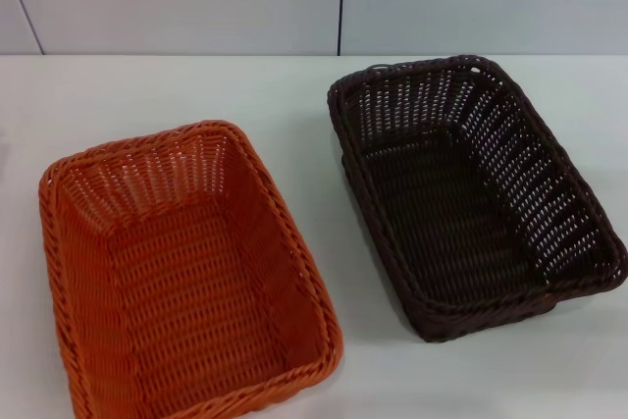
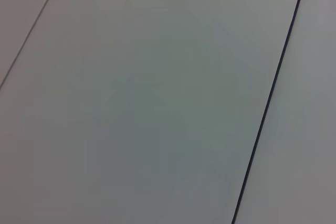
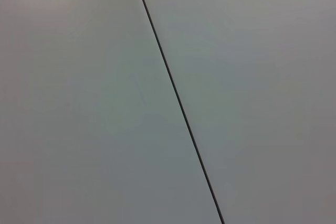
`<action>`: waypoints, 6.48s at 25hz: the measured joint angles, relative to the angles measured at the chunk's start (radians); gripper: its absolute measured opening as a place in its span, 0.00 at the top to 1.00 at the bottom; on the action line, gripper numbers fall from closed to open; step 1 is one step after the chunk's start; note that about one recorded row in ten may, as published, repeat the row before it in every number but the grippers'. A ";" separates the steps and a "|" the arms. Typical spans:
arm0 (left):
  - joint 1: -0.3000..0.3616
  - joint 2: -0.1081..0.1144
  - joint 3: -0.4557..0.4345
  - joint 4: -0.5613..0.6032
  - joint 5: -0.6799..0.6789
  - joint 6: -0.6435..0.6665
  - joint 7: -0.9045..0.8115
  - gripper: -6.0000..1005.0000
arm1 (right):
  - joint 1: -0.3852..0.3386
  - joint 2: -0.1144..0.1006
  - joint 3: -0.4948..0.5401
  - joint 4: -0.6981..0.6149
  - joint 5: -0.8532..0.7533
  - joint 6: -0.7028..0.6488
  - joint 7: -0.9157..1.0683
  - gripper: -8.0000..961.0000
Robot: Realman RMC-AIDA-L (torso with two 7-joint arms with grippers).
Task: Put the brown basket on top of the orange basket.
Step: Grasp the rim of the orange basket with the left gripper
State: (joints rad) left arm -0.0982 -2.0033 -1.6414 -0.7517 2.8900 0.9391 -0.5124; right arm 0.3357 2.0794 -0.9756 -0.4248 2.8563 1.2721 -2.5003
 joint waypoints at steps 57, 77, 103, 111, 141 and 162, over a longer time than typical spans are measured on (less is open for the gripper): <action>0.198 -0.056 -0.012 -1.270 -0.055 -1.808 0.541 0.26 | -0.002 -0.001 0.066 0.029 -0.001 0.022 -0.005 0.15; 0.044 -0.056 -0.093 -1.229 -0.110 -2.273 0.472 0.27 | 0.011 -0.010 0.094 0.030 -0.002 -0.001 -0.025 0.15; -0.044 -0.060 -0.074 -1.108 -0.150 -2.488 0.457 0.29 | 0.023 -0.007 0.093 0.037 -0.005 0.003 -0.035 0.15; -0.049 -0.061 -0.056 -1.065 -0.174 -2.482 0.450 0.29 | 0.026 -0.007 0.091 0.037 -0.005 0.007 -0.035 0.15; -0.099 -0.055 -0.048 -0.997 -0.141 -2.458 0.480 0.79 | 0.031 -0.008 0.100 0.032 -0.002 0.011 -0.035 0.15; -0.382 -0.015 -0.575 -0.670 -0.266 -2.586 1.138 0.82 | 0.025 -0.002 0.126 0.034 -0.002 0.024 -0.035 0.15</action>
State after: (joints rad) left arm -0.4800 -2.0182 -2.2166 -1.4219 2.6236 -1.6470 0.6254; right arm 0.3611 2.0773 -0.8499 -0.3905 2.8547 1.2962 -2.5356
